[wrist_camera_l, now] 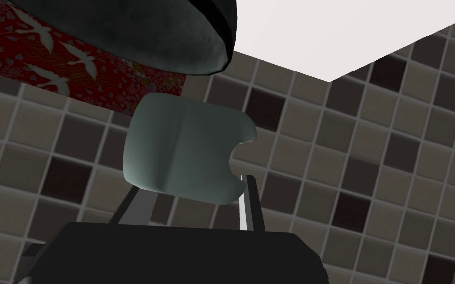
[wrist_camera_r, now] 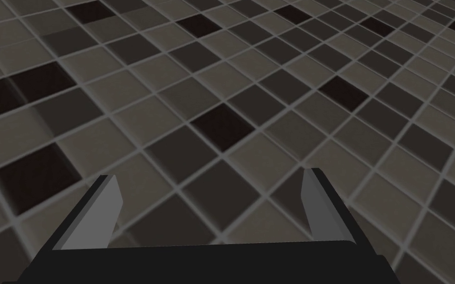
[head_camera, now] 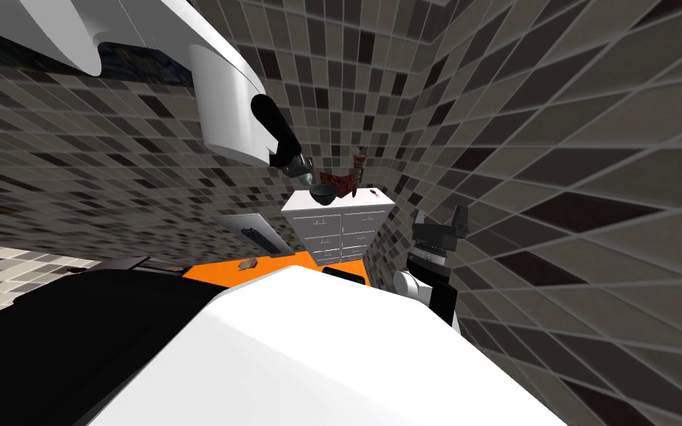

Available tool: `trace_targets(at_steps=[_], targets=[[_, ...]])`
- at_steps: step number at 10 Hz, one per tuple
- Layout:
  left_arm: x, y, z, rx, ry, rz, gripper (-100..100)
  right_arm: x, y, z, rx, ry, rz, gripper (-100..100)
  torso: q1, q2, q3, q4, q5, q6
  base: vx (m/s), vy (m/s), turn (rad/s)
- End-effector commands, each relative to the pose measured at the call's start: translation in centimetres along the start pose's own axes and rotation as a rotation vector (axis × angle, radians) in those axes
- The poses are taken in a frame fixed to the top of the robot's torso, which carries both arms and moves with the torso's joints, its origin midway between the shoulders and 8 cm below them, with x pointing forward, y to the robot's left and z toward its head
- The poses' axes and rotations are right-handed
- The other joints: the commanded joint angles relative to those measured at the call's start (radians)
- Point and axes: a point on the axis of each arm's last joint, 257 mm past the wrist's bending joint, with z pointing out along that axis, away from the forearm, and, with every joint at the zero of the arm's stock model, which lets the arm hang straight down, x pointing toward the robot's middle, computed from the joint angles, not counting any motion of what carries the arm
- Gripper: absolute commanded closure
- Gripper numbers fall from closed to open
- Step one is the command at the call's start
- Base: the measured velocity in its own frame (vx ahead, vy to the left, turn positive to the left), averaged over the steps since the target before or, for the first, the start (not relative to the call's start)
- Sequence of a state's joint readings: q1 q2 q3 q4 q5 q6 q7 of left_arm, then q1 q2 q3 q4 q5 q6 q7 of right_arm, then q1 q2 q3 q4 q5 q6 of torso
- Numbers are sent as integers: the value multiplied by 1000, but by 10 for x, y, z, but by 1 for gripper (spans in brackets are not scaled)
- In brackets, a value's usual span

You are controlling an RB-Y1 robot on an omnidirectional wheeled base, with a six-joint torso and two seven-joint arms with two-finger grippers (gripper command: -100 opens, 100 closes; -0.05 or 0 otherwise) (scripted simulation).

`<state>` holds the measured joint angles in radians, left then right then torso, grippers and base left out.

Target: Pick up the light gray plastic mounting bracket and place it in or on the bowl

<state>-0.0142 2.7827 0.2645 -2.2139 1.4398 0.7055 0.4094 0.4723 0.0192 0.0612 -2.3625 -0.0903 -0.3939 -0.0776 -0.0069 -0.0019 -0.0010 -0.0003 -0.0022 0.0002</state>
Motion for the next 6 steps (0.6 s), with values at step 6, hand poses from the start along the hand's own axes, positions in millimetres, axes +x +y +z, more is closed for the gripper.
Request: trace_targets(at_steps=[6], targets=[[9, -9, -10, -16, 44, 44, 100, 0, 0, 0, 0, 0, 0, 0, -2, -1, 0, 0, -1, 0, 41, -52, -17]])
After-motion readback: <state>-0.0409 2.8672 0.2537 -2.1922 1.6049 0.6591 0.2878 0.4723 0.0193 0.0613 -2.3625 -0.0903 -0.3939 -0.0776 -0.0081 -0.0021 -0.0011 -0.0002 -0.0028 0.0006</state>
